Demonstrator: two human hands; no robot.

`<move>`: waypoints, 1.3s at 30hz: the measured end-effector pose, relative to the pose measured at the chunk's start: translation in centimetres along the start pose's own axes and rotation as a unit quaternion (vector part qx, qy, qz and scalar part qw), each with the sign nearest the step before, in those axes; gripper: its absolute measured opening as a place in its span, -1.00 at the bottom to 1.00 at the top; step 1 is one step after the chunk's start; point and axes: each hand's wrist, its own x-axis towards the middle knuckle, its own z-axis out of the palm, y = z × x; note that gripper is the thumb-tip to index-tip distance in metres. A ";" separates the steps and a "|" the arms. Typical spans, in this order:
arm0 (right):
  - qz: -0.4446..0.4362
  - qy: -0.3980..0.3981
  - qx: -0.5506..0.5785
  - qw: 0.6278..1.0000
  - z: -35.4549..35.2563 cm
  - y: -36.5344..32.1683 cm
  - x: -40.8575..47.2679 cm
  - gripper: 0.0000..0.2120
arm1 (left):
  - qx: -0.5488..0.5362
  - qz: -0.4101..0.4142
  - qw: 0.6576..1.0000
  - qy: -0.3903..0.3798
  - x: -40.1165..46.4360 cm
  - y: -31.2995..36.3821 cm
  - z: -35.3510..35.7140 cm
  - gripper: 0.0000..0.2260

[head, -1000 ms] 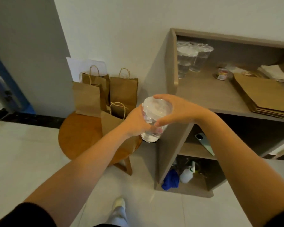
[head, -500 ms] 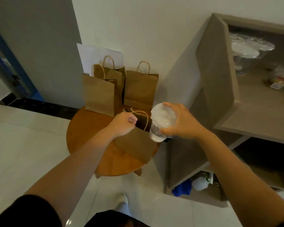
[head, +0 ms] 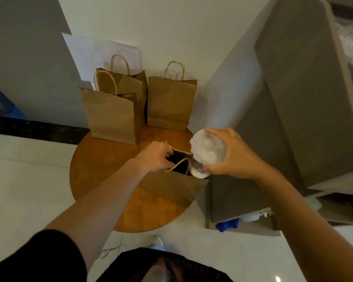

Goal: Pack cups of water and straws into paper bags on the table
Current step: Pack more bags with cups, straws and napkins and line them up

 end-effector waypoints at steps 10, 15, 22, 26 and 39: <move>-0.020 0.029 0.029 0.999 -1.2 -1.4 0.3 -0.10 | 0.160 0.010 0.987 -0.013 1.8 0.9 0.5 -0.76; 0.011 0.022 0.062 0.998 2.2 -0.4 -0.2 -0.10 | 0.319 0.054 0.946 0.011 1.2 0.7 1.4 -0.24; 0.065 0.063 0.075 0.993 6.7 0.4 1.1 -0.17 | 0.387 0.026 0.921 -0.048 1.5 1.0 2.2 0.15; 0.121 -0.016 -0.013 0.992 8.8 0.7 2.5 -0.03 | 0.427 -0.001 0.901 -0.080 1.3 0.9 2.5 0.23; 0.245 -0.262 -0.207 0.910 15.5 2.6 6.7 0.06 | 0.474 -0.070 0.864 -0.152 0.3 -0.4 2.7 0.33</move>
